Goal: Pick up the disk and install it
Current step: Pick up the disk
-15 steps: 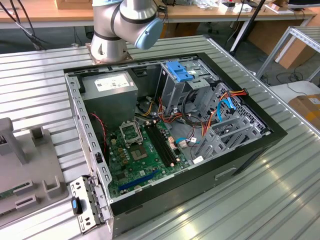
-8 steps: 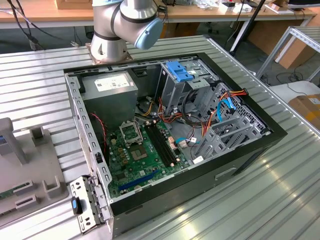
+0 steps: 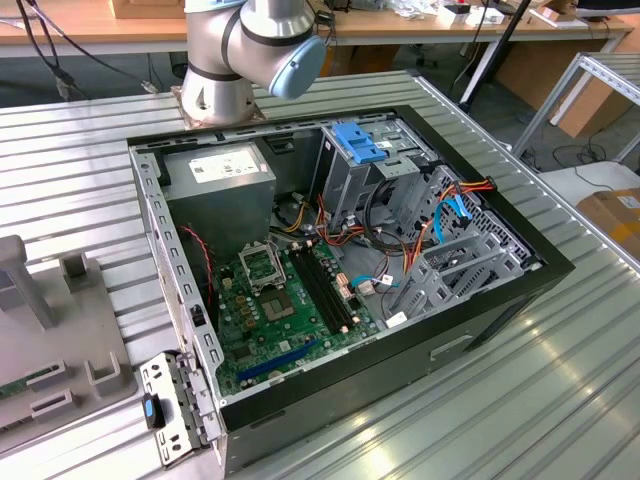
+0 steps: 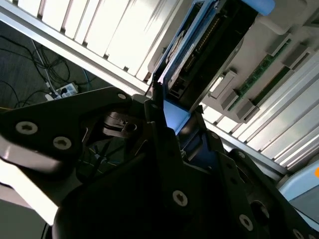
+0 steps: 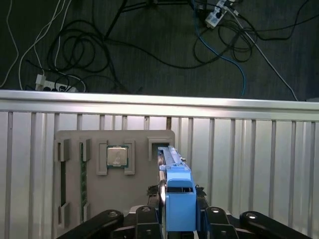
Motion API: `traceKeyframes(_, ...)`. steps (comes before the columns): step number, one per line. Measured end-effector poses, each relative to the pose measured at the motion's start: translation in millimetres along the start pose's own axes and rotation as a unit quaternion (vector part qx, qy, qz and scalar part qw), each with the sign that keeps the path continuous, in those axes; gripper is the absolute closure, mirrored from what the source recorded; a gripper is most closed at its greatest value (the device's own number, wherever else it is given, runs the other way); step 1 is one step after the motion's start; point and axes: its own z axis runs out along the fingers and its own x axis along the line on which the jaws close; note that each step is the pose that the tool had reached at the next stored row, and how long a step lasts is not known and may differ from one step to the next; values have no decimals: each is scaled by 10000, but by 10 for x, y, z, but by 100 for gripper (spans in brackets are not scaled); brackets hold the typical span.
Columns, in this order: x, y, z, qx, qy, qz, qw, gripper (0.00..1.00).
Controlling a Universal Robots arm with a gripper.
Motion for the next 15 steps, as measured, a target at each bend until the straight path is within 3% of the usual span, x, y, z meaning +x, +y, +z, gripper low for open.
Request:
traceKeyframes(5, -2, 1, -27, -1, 0, 0, 10000, 63)
traceKeyframes(15, -18, 6, -289, 1, -1, 0, 10000, 63)
